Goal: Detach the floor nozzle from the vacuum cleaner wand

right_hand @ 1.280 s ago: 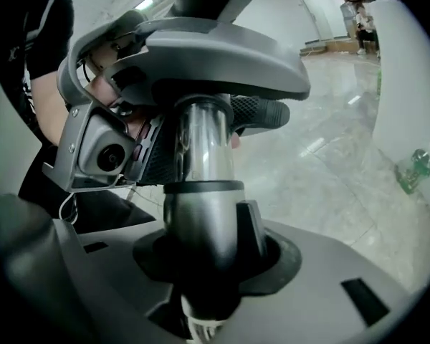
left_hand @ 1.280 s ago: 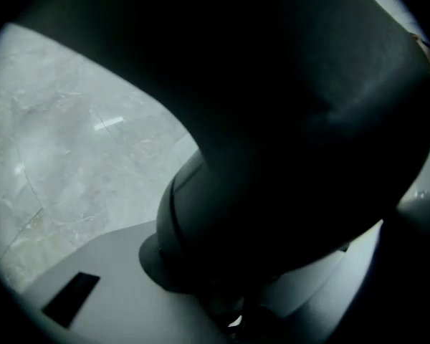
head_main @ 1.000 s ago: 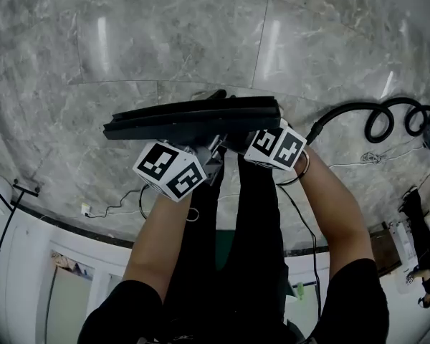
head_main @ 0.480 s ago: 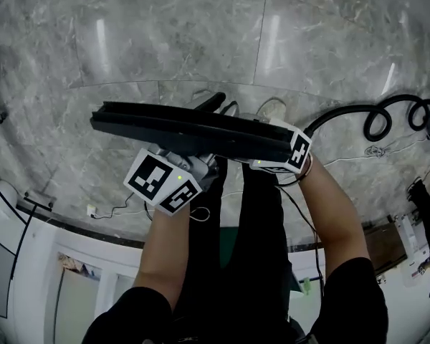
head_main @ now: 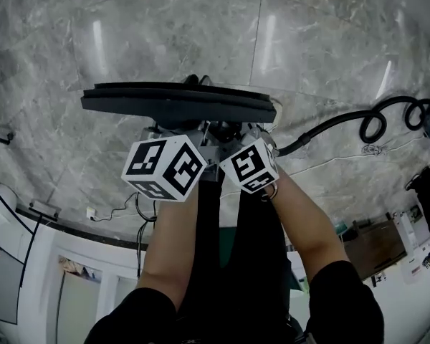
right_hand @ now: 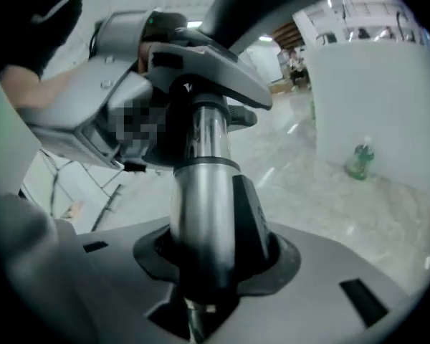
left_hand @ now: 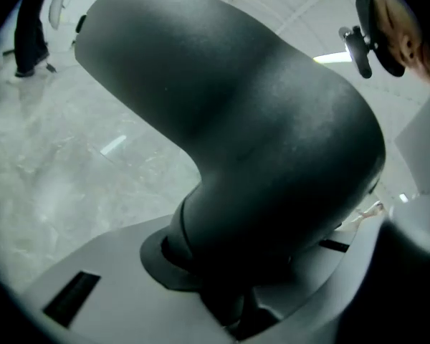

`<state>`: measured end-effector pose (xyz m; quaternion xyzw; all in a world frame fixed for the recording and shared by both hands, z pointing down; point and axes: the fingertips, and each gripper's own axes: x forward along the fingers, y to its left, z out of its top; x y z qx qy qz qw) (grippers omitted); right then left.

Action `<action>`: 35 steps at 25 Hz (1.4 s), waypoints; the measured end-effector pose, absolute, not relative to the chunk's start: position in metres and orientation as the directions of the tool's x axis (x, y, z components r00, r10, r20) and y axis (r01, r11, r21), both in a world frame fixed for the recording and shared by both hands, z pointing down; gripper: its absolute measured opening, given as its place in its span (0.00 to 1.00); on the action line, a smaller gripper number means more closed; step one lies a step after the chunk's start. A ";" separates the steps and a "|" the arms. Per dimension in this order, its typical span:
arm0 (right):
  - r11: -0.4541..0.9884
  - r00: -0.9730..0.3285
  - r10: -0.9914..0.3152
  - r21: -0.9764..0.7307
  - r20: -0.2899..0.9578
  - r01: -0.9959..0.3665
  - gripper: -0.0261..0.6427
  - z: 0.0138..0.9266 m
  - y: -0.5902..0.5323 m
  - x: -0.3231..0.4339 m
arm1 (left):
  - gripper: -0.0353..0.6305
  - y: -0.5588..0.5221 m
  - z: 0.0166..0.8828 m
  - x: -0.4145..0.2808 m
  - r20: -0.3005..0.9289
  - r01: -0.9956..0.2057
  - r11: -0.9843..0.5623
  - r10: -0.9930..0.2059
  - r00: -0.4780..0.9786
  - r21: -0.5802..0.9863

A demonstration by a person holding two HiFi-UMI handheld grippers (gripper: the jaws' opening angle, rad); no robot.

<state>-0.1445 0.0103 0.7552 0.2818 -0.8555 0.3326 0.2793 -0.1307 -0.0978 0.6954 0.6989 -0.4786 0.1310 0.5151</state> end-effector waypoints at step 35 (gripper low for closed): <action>0.795 -0.633 0.193 -0.498 0.750 -0.347 0.25 0.832 0.087 -0.087 | 0.22 -0.114 0.726 -0.219 0.517 -0.519 0.179 -0.574 0.635 0.836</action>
